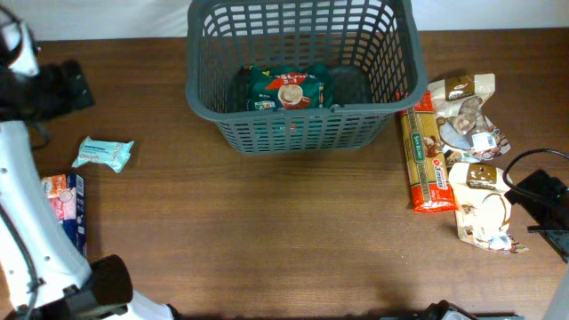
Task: Pack container
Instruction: 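Move the left gripper to the tissue-pack stack and grasp it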
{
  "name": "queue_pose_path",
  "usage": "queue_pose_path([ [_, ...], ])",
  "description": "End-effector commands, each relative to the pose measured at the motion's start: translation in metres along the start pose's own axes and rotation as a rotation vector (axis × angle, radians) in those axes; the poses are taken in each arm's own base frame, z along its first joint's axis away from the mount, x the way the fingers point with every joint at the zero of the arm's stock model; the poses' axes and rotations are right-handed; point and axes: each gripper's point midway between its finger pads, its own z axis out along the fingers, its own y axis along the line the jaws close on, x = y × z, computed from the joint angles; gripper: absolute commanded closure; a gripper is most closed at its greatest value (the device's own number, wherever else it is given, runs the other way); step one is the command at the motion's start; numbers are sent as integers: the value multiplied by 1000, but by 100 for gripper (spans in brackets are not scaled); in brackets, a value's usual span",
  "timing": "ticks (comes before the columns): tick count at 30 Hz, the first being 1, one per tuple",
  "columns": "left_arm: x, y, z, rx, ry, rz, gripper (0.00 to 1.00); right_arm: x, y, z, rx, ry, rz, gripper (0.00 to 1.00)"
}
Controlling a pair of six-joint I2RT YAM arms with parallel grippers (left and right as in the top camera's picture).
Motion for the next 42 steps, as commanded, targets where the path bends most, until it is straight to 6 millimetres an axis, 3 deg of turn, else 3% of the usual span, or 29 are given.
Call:
queue_pose_path([
  [1,21,25,35,44,112,-28,0,-1,0,-1,-7,-4,9,1],
  [4,44,51,67,23,200,-97,0,-1,0,-1,-7,-5,9,1],
  [8,85,69,111,25,328,-165,0,-1,0,-1,-7,-5,9,1],
  [13,134,75,152,50,439,-126,0,-1,0,-1,-5,-5,8,1],
  [18,173,76,174,78,517,-39,0,-3,-5,-1,23,-16,8,1],
  [25,183,108,179,-45,546,105,1,-6,-12,-1,60,-34,4,1],
  [31,180,117,183,-19,533,265,1,-9,-10,-1,55,-46,6,1],
  [42,217,160,210,-50,646,157,2,-13,-8,-2,46,-63,10,1],
])
